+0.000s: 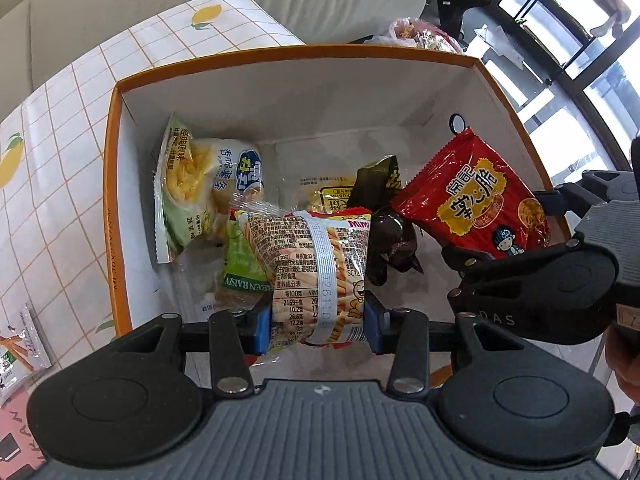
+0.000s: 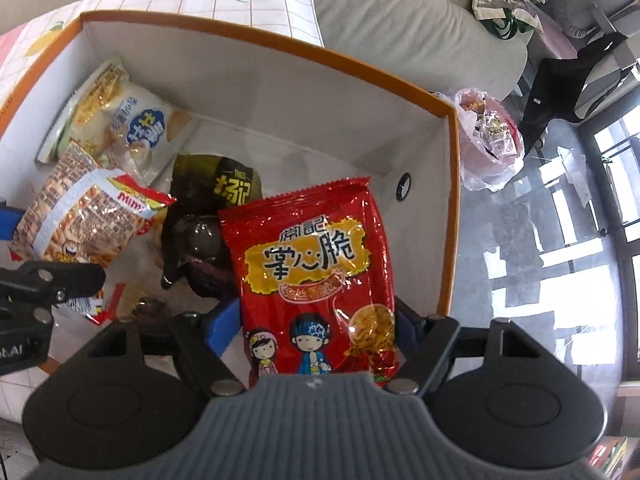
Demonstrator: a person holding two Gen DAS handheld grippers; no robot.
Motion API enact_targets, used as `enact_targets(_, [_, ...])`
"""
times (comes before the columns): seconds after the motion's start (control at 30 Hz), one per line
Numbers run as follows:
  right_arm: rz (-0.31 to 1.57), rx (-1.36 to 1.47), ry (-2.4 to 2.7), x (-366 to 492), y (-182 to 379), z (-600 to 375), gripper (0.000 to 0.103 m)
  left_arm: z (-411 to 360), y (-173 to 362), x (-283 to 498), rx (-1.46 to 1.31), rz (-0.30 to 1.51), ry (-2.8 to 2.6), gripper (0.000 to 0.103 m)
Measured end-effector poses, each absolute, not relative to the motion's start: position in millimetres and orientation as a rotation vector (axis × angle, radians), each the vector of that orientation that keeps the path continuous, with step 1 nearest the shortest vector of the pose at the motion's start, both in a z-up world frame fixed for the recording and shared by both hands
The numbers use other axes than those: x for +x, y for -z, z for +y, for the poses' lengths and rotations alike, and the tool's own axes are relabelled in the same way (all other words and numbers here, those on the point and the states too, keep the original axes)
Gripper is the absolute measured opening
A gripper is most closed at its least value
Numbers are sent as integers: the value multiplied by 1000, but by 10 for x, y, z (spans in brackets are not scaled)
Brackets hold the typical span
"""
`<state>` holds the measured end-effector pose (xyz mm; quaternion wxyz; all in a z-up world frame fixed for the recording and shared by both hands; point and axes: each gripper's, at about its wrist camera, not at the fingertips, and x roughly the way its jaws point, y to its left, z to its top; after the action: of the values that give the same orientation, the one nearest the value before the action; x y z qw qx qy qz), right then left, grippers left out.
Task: Organize snacks
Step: 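Open the left tool to drop the snack-stick bag into the box while the right tool releases the red bag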
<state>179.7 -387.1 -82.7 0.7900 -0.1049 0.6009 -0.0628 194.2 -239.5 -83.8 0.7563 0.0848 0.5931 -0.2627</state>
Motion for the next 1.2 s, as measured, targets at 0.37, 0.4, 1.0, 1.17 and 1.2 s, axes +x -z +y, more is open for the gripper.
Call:
enact_targets(0.37, [1281, -240, 143, 1759, 796, -3847, 87, -2420, 786, 1900, 221, 1264, 576, 74])
enact_targets(0.4, [1280, -243, 141, 1753, 790, -3837, 87, -2414, 768, 1890, 226, 1258, 577, 74])
enact_targets(1.0, [1123, -199, 154, 1446, 259, -3657, 93, -2057, 121, 1545, 191, 1122, 560, 76])
enact_targets(1.17, [996, -138, 145, 1214, 9, -3503, 94, -1809, -116, 1320, 161, 1054, 538, 76])
enact_targets(1.2, [976, -123, 133, 1176, -36, -3457, 94, -1754, -156, 1276, 157, 1043, 531, 76])
